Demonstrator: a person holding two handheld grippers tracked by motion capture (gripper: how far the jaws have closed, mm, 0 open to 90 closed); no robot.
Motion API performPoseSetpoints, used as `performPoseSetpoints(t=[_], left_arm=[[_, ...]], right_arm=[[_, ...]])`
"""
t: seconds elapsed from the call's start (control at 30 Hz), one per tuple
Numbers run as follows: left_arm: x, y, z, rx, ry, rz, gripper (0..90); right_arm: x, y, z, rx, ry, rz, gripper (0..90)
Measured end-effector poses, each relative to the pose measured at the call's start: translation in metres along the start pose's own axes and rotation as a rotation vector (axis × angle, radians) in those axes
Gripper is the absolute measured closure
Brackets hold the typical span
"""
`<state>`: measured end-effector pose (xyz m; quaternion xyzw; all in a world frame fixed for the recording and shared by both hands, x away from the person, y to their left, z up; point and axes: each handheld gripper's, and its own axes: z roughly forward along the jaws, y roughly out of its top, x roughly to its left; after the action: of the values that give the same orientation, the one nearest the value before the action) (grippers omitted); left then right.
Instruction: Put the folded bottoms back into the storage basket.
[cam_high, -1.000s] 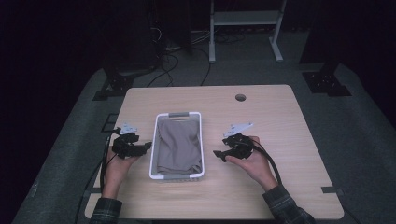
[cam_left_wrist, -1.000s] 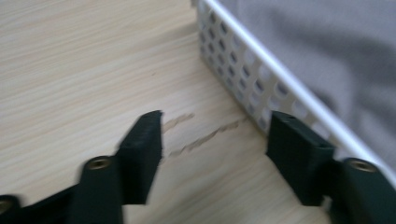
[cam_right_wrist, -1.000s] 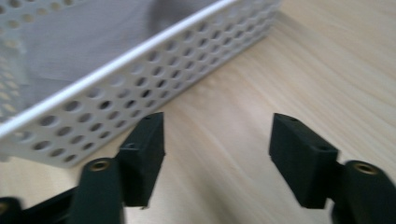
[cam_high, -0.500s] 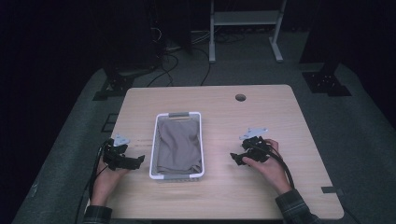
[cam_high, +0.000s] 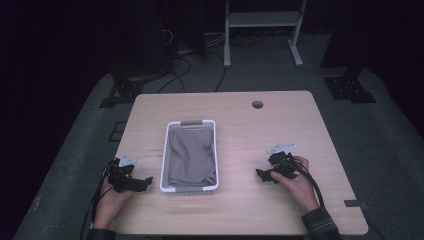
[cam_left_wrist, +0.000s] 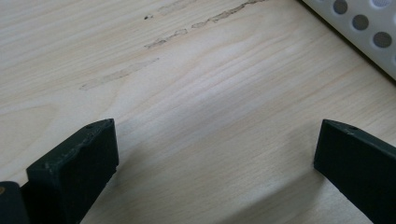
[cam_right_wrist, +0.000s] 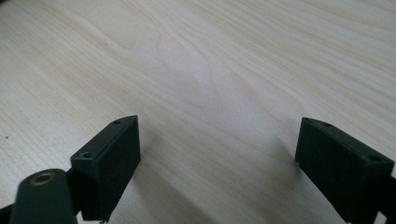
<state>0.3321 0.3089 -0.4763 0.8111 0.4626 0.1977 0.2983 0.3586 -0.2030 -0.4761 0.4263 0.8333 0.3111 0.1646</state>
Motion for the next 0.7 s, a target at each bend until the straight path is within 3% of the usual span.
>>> performPoseSetpoints(t=[0.13, 0.23, 0.7], left_arm=[[0.0031, -0.0048, 0.0007, -0.031, -0.024, -0.013, 0.0], [0.0036, -0.0084, 0.0004, -0.058, -0.028, -0.009, 0.0], [0.0043, -0.0099, 0.0002, -0.068, -0.036, -0.002, 0.0]], right_arm=[[-0.0021, -0.0024, 0.0037, -0.032, 0.009, 0.02, 9.1], [-0.0037, -0.0074, 0.0065, -0.089, 0.001, 0.022, 8.3], [-0.0035, -0.0078, 0.0069, -0.096, -0.001, 0.025, 8.2]])
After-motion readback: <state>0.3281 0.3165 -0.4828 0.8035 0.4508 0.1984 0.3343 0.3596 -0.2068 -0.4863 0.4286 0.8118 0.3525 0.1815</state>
